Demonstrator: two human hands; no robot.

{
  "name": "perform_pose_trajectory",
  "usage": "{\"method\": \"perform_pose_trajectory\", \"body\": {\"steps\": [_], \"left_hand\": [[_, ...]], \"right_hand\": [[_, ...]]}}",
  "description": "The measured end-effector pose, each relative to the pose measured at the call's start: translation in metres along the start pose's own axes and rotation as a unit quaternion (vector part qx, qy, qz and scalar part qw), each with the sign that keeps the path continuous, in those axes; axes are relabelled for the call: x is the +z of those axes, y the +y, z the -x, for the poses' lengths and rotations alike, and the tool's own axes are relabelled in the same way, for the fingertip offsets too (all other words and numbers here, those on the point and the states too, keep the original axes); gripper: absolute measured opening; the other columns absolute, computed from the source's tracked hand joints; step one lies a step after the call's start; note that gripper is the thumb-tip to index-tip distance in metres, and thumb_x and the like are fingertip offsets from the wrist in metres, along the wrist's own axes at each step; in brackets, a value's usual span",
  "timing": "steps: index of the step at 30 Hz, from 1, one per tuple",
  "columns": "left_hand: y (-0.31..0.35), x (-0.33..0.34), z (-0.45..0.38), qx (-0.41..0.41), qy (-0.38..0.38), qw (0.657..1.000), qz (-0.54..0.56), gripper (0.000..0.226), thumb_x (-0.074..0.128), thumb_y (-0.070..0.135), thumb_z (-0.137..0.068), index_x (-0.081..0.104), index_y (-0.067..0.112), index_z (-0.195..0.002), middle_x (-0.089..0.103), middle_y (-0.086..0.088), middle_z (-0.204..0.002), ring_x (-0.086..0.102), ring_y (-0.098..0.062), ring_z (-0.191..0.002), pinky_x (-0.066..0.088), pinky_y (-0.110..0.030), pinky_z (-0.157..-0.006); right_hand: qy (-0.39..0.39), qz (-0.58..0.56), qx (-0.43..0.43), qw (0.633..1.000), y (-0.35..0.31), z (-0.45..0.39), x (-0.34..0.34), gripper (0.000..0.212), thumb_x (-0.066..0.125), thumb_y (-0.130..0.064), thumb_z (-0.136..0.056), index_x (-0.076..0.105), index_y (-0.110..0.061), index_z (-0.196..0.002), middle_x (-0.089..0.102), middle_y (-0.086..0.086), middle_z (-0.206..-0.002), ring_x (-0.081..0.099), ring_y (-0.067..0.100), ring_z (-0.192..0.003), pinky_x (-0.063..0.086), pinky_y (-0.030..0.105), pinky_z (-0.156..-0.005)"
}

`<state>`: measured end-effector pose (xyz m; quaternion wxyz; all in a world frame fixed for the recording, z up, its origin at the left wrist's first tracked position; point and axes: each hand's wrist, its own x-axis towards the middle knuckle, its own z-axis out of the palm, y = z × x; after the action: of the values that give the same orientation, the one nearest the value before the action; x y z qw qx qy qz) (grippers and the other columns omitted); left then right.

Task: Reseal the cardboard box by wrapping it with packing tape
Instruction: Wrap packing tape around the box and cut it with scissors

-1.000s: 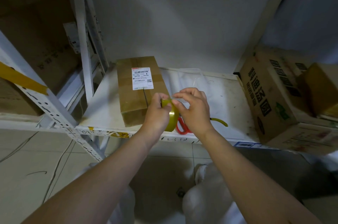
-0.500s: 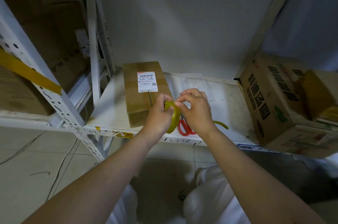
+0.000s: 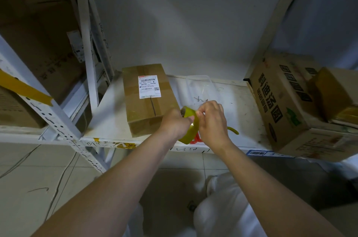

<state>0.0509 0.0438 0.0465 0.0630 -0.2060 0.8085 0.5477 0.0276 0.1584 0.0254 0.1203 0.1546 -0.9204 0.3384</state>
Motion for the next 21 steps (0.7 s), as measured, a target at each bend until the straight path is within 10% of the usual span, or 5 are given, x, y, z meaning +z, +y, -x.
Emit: {"method": "perform_pose_trajectory", "body": {"steps": [8,12,21], "left_hand": [[-0.005,0.012,-0.004,0.033,-0.048,0.998,0.018,0.008,0.058,0.019,-0.092,0.061,0.025,-0.087,0.068,-0.010,-0.103,0.063,-0.032,-0.100,0.052,-0.048,-0.092],[-0.010,0.015,-0.006,0.027,-0.042,0.997,0.067,0.028,0.056,0.020,-0.095,0.058,0.017,-0.122,0.064,-0.004,-0.118,0.060,-0.024,-0.108,0.051,-0.038,-0.091],[-0.001,0.036,-0.026,0.024,-0.026,0.994,0.105,0.026,0.045,0.024,-0.100,0.061,0.014,-0.117,0.066,-0.009,-0.110,0.062,-0.028,-0.103,0.051,-0.042,-0.089]], "right_hand": [[-0.199,-0.059,0.148,0.967,0.015,-0.019,-0.019,0.026,0.041,-0.025,-0.102,0.050,-0.016,-0.079,0.054,0.007,-0.091,0.048,0.018,-0.084,0.038,0.029,-0.073],[-0.168,-0.140,0.222,0.950,0.019,-0.020,-0.017,0.038,0.050,-0.036,-0.098,0.041,-0.015,-0.068,0.045,0.004,-0.071,0.043,0.014,-0.065,0.036,0.026,-0.062],[-0.114,-0.362,0.339,0.861,0.026,-0.013,-0.015,0.037,0.041,-0.043,-0.101,0.061,-0.018,-0.083,0.059,-0.005,-0.078,0.051,0.009,-0.075,0.040,0.024,-0.070]]}}
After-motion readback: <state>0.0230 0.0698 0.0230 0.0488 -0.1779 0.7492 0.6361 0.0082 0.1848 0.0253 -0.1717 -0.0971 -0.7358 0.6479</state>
